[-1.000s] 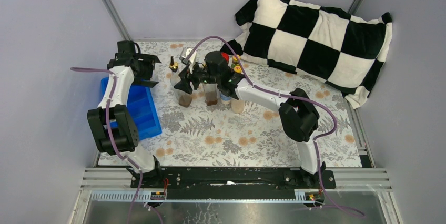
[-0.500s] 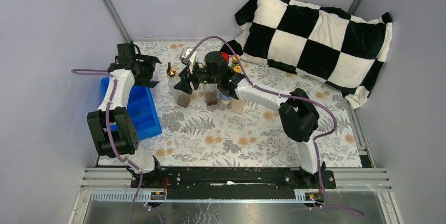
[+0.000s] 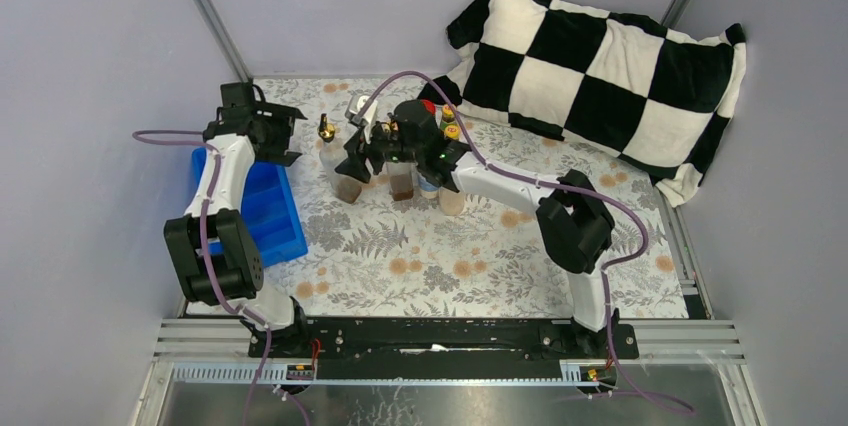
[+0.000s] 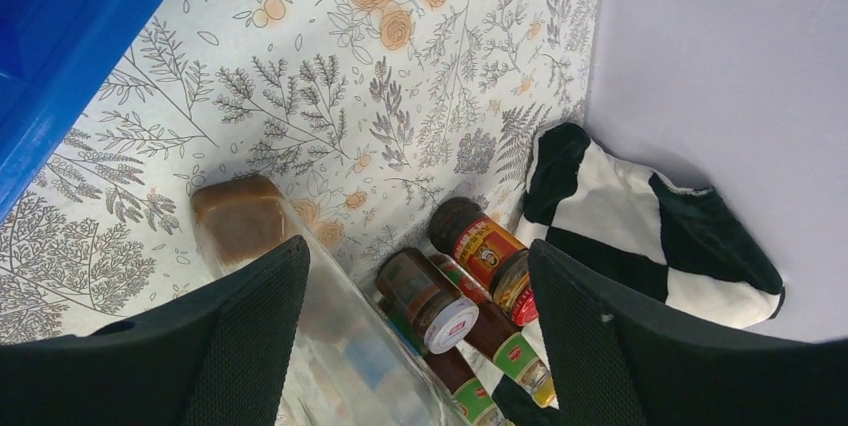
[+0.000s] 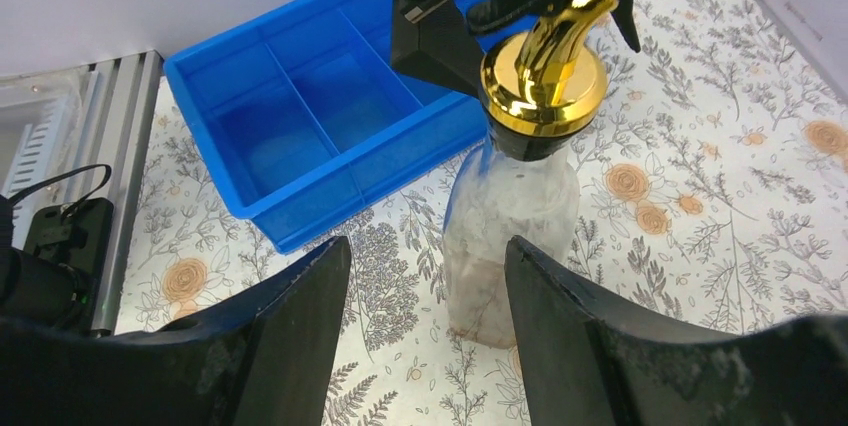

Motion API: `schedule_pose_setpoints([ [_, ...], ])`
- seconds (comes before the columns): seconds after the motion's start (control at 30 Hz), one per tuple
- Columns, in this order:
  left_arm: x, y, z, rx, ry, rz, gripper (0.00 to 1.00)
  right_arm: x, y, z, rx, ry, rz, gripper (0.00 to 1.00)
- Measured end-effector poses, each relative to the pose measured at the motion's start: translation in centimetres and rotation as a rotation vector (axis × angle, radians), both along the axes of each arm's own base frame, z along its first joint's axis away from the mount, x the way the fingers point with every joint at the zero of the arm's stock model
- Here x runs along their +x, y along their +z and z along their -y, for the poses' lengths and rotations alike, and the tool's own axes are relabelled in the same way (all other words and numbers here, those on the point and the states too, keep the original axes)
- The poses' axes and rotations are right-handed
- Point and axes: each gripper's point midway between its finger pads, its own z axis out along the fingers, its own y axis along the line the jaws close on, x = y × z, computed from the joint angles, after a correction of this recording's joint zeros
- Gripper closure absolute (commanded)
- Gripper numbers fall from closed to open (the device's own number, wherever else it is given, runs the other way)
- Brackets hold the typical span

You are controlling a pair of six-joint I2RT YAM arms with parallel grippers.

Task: Organize the condiment bottles
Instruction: Place the bottle at the center of the board.

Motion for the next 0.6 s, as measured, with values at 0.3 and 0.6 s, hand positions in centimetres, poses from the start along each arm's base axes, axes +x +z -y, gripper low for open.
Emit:
schedule_pose_setpoints([
  [0.3,0.0,4.0,-0.3,0.085,-0.05,0.11,0.16,-1.7,5.3,2.1,0.04,-0.004,0.04,0.33],
  [0.6,-2.0,9.2,-1.6,0.304,-0.069,0.223,0.19,-5.3,10.7,8.3,0.01,-0.075,0.052,0.3],
])
